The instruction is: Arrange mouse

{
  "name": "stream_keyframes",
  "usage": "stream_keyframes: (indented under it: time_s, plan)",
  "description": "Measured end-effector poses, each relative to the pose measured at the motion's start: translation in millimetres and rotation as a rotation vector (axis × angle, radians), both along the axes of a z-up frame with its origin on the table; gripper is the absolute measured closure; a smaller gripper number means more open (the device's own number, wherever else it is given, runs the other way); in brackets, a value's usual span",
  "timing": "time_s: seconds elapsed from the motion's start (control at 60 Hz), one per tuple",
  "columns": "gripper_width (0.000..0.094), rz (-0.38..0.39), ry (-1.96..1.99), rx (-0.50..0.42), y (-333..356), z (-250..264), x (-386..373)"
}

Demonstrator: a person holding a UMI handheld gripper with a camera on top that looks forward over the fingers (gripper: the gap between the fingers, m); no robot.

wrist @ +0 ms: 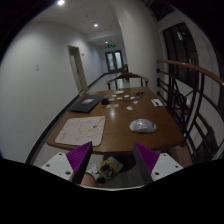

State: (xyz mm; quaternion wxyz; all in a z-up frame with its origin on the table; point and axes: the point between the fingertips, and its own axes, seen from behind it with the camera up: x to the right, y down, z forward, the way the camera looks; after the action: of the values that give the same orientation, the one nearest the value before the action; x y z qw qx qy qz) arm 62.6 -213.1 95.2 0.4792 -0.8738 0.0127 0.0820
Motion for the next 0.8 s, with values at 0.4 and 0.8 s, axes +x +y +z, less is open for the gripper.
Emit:
stream_keyframes:
  time_s: [0.4,0.8]
  plan:
    - [0.0104,-0.104,-0.142,-0.025,72,-37,122]
    - [0.0100,-0.115,-0.164,-0.080,159,-113,163]
